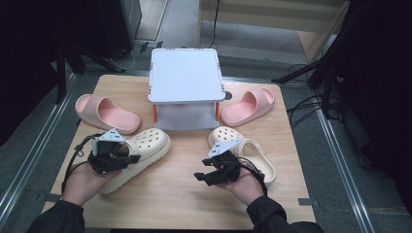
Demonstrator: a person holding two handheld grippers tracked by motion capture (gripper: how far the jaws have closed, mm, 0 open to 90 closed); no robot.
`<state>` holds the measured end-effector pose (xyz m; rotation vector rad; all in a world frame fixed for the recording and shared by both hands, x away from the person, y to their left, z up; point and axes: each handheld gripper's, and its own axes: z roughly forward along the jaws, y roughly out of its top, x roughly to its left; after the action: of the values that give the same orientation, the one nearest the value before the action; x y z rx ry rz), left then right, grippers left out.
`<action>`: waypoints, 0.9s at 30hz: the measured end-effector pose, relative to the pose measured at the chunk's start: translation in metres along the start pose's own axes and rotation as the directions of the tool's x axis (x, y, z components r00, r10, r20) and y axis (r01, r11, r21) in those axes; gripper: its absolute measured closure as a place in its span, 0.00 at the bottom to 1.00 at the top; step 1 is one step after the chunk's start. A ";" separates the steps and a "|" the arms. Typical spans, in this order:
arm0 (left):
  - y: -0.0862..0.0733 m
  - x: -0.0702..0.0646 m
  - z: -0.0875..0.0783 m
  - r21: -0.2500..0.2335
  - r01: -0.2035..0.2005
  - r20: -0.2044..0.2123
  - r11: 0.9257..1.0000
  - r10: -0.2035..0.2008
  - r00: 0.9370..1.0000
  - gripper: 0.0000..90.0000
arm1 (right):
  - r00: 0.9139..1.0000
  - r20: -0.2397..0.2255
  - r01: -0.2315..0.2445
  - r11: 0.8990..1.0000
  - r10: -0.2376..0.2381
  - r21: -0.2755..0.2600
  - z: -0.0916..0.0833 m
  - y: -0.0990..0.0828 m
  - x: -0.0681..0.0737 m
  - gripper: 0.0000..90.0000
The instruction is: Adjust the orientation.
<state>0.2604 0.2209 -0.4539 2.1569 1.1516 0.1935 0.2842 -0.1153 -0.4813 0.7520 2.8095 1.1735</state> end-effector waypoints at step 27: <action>0.030 -0.041 0.056 0.059 -0.091 0.099 0.994 0.085 0.991 0.79 | 0.999 0.047 -0.018 0.995 0.023 -0.099 0.005 0.001 -0.004 0.62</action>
<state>0.2795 0.1496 -0.4701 2.2491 1.0211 0.0914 0.2888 -0.1131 -0.4844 0.7930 2.6892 1.2683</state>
